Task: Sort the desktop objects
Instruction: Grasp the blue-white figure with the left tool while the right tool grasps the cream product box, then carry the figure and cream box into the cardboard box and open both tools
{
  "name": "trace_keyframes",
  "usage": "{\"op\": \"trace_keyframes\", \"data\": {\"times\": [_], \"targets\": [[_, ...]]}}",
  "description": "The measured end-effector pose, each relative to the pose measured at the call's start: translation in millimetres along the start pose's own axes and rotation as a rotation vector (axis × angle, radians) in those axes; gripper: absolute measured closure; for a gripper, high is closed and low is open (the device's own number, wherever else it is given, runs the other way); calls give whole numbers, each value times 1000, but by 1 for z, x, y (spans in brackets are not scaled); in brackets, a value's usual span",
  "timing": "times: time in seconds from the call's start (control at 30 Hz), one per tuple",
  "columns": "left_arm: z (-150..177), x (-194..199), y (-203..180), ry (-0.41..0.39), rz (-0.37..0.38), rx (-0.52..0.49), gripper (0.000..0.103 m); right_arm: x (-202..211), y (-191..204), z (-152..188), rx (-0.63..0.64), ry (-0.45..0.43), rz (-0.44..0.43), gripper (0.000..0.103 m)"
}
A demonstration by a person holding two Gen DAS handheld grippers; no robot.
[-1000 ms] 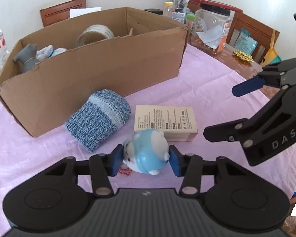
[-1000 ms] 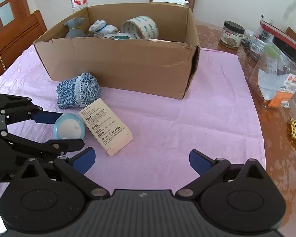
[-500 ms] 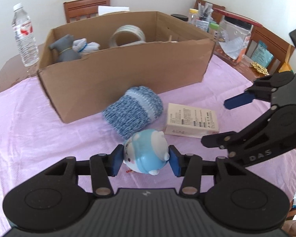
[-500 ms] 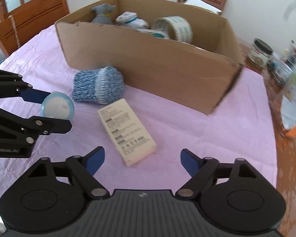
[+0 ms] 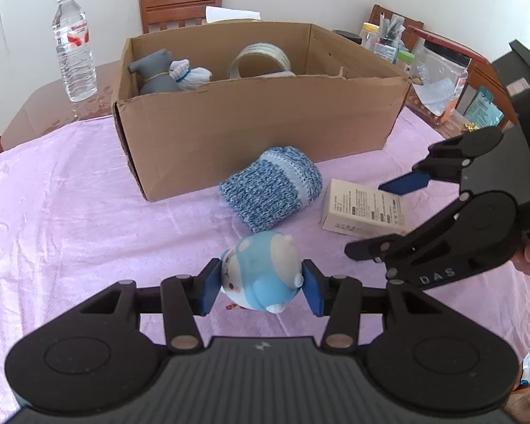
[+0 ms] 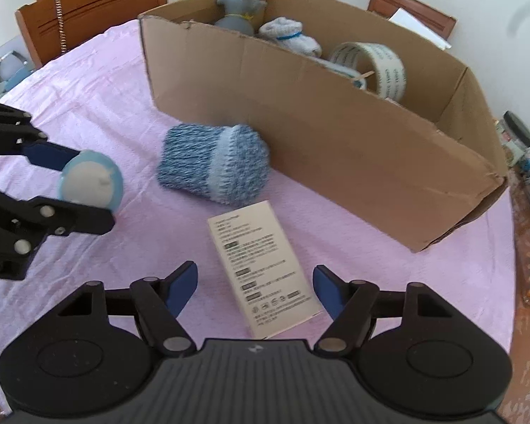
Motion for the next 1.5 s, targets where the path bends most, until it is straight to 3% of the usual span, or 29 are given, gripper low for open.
{"op": "trace_keyframes", "data": {"times": [0.1,0.2,0.47,0.97,1.5], "targets": [[-1,0,1,-2,-1,2,55,6,4,3,-6,10,-54,28],[-1,0,1,-2,2,6,55,7,8,1,24,1,-44,31],[-2,2,-1,7,4,-2,55,-2,4,-5,15,20,-21,57],[-18,18,-8,37,49,-47,55,35,-9,-18,26,-28,-19,57],[-80,42,-18,11,102,-105,56,77,-40,-50,4,-76,15,57]]}}
Point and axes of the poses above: each gripper's, at about its wrist camera, not at the fingertips, and x roughly against the way its jaws point, y to its left, z to its underside, the point moved 7 cm from there along -x, roughly the way its jaws point, and after that the axes turned 7 degrees about z, right-handed, at the moved point
